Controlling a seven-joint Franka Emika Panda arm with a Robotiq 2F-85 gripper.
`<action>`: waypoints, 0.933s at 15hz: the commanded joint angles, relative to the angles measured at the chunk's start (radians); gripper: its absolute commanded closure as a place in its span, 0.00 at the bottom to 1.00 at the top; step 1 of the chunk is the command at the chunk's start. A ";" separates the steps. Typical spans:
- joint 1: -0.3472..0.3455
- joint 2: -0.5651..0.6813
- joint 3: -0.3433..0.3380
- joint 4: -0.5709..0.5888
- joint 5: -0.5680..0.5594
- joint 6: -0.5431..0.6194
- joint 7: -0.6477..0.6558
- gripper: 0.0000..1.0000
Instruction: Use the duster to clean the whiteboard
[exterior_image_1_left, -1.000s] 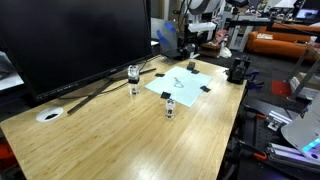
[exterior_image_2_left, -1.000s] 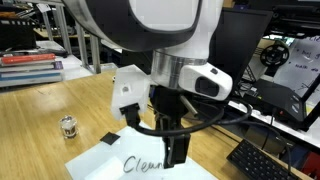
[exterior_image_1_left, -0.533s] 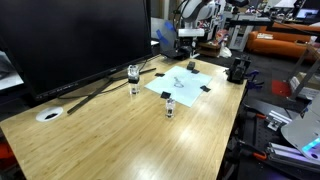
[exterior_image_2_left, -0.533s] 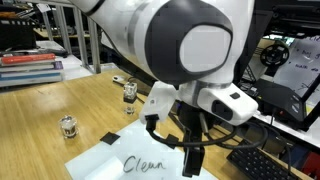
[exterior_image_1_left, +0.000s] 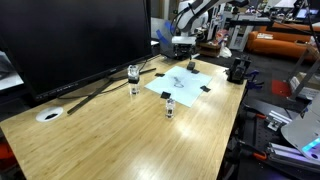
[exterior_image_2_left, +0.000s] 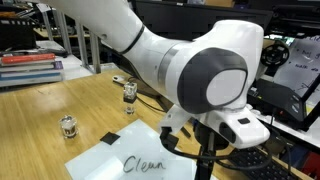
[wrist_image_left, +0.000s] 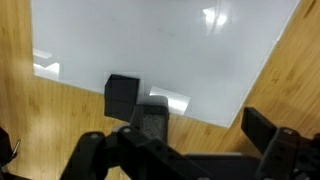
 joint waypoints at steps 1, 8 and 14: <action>-0.006 0.003 0.006 0.008 -0.005 -0.002 0.006 0.00; -0.005 0.016 -0.014 0.007 -0.013 0.004 0.045 0.00; -0.015 0.054 -0.061 0.015 -0.030 -0.012 0.131 0.00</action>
